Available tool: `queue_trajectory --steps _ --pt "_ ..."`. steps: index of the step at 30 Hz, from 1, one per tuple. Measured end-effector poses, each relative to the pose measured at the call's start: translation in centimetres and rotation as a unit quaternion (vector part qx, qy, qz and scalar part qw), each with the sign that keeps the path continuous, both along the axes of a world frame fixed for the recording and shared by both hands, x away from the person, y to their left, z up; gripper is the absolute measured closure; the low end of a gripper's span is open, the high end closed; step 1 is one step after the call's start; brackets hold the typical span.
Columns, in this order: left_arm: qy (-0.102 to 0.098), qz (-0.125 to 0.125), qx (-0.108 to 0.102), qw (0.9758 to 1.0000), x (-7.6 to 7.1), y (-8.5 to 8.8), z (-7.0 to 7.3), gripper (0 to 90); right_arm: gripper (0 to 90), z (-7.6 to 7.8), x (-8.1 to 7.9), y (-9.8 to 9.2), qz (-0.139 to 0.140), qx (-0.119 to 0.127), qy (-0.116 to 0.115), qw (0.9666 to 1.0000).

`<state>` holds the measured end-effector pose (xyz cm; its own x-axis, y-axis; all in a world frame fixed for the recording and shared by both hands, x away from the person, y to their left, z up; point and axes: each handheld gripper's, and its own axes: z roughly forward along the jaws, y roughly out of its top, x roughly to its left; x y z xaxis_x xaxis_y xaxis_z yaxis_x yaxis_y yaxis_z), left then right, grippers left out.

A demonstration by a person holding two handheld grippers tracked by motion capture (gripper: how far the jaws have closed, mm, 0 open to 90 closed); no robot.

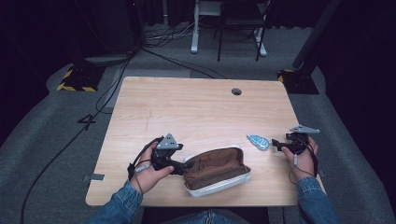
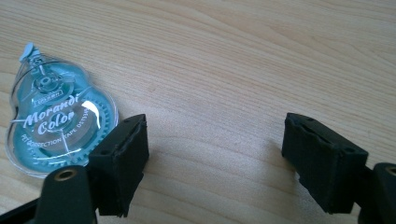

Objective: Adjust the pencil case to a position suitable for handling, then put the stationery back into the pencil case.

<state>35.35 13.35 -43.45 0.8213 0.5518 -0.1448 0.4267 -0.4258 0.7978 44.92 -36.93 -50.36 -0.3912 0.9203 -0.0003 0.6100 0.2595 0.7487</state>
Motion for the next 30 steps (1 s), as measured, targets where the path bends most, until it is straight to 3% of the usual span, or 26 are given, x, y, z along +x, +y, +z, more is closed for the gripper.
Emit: queue_trajectory --steps 8,11,13,14,15,16,18,21,28,30 --pt "-0.015 0.027 -0.018 0.9993 -0.3 2.3 1.0 19.7 22.9 0.0 -0.1 0.2 -0.001 0.000 0.003 1.0000" --pt "-0.022 0.046 -0.026 0.9984 -0.2 3.2 1.4 19.7 23.3 0.0 -0.2 0.3 -0.006 0.001 0.003 1.0000" --pt "-0.026 0.074 -0.028 0.9965 0.0 4.2 1.4 20.0 27.8 0.3 -0.1 0.3 -0.003 0.004 0.012 0.9999" --pt "-0.026 0.074 -0.028 0.9965 0.0 4.2 1.4 20.1 27.8 0.3 -0.1 0.3 -0.003 0.004 0.012 0.9999" --pt "-0.028 0.097 -0.026 0.9946 0.3 5.0 1.1 20.1 27.8 0.5 0.0 0.3 -0.003 0.010 0.016 0.9998" --pt "-0.028 0.097 -0.026 0.9946 0.3 5.0 1.1 20.2 27.8 0.5 0.0 0.3 -0.003 0.010 0.016 0.9998" --pt "-0.026 0.132 -0.014 0.9908 0.6 5.9 0.7 20.5 27.6 0.7 0.2 0.4 -0.003 0.010 0.013 0.9999" --pt "-0.027 0.165 0.000 0.9859 0.9 6.7 0.2 20.9 26.7 1.2 0.2 0.5 -0.003 0.013 0.009 0.9999" --pt "-0.028 0.171 0.006 0.9849 1.3 7.4 -0.4 21.1 23.9 2.2 0.2 1.0 0.013 0.022 0.014 0.9996" --pt "-0.019 0.172 0.008 0.9848 1.7 7.9 -1.1 22.4 21.3 2.6 0.2 1.6 0.037 0.021 0.014 0.9990"
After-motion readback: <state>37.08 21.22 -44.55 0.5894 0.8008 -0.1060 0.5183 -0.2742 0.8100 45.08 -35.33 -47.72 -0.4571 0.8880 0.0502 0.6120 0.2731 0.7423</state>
